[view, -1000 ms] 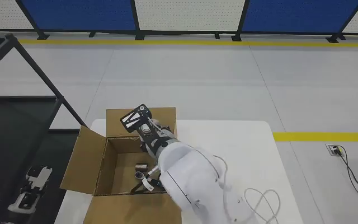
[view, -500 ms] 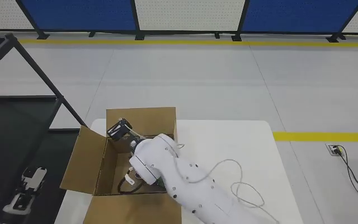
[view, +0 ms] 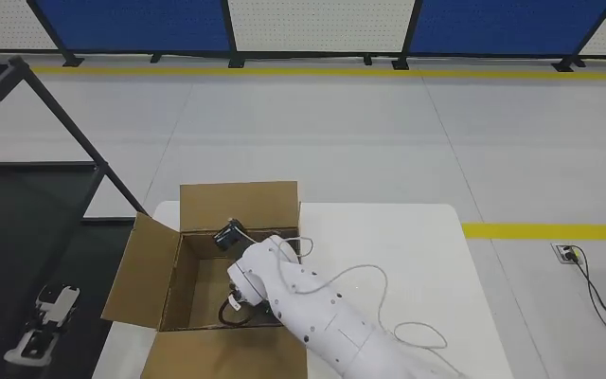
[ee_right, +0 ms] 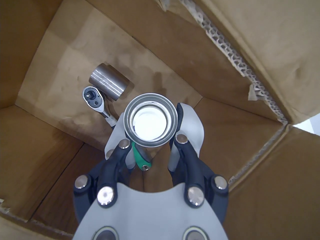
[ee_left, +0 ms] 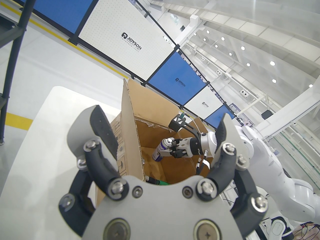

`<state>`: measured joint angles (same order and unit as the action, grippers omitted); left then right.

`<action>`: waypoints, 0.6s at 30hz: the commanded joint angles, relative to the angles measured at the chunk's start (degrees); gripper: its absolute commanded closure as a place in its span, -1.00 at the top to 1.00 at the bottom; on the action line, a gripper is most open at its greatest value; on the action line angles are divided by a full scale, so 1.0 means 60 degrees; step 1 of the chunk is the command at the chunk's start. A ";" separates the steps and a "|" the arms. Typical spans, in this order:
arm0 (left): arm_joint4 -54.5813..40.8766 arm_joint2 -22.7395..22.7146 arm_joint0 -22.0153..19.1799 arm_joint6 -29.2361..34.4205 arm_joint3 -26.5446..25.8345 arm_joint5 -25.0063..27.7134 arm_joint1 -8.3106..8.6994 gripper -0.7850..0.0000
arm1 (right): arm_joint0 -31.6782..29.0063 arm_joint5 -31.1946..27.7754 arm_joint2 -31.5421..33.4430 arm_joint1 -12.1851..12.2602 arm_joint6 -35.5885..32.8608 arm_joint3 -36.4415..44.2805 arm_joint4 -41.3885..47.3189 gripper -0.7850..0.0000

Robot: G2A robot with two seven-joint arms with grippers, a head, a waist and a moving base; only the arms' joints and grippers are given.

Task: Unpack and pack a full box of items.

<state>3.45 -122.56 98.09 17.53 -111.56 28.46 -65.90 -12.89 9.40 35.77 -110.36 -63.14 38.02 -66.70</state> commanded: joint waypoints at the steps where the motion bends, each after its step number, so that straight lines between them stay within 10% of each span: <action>1: 0.0022 -0.0004 0.0017 -0.0021 -0.0011 -0.0016 -0.0004 1.00 | 0.0041 -0.0034 -0.0031 -0.0097 0.0106 -0.0344 0.0072 -1.00; 6: 0.0055 -0.0015 0.0092 -0.0087 -0.0046 -0.0019 -0.0019 1.00 | 0.0155 -0.0142 -0.0079 -0.0369 0.0396 -0.1141 0.0289 -0.98; 18: 0.0187 -0.0068 0.0185 -0.0221 -0.0075 -0.0013 -0.0046 1.00 | 0.0443 -0.0335 -0.0114 -0.0796 0.0877 -0.2289 0.0473 -0.09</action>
<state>4.49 -122.94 99.20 16.25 -112.01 28.34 -66.17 -10.26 7.36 35.12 -115.10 -57.88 24.37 -63.83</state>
